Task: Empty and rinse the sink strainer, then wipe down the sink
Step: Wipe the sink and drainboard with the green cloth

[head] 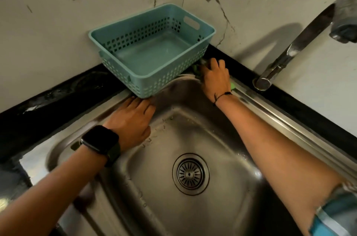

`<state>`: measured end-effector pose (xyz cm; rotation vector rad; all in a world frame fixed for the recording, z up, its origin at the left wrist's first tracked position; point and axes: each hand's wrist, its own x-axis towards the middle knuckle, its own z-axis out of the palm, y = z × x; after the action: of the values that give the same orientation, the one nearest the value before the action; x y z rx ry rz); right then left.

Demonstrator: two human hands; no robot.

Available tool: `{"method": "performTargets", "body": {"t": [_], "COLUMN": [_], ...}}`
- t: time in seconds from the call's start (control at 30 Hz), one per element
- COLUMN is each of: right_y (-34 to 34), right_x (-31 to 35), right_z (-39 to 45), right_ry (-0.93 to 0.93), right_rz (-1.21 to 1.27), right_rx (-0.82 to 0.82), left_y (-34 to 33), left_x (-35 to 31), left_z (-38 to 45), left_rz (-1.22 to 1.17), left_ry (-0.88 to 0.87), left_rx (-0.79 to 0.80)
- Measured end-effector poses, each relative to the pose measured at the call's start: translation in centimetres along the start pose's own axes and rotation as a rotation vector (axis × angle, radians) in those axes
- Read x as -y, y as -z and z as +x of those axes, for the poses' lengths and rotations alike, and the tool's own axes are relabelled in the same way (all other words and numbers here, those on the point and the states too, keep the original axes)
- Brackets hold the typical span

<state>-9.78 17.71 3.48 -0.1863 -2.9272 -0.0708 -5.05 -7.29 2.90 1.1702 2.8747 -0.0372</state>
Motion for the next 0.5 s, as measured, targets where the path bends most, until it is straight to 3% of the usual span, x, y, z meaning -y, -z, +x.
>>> {"method": "performTargets", "body": {"t": [0.1,0.3,0.5], "right_y": [0.8,-0.3,-1.0], "right_x": [-1.9,-0.7,2.8], "right_z": [-1.7,-3.7,1.0], "right_ry": [0.035,-0.262,-0.089], "right_rz": [-0.098,0.038,0.163], "right_rx": [0.021,-0.086,-0.086], "left_y": [0.4,-0.5,-0.6], "left_x": [1.6,2.7,2.5], "left_z": [-0.1,-0.8,-0.9], "left_rz": [0.030,0.141,0.084], "left_ry": [-0.095,-0.203,-0.175], "left_rx": [0.061,0.027,0.004]}}
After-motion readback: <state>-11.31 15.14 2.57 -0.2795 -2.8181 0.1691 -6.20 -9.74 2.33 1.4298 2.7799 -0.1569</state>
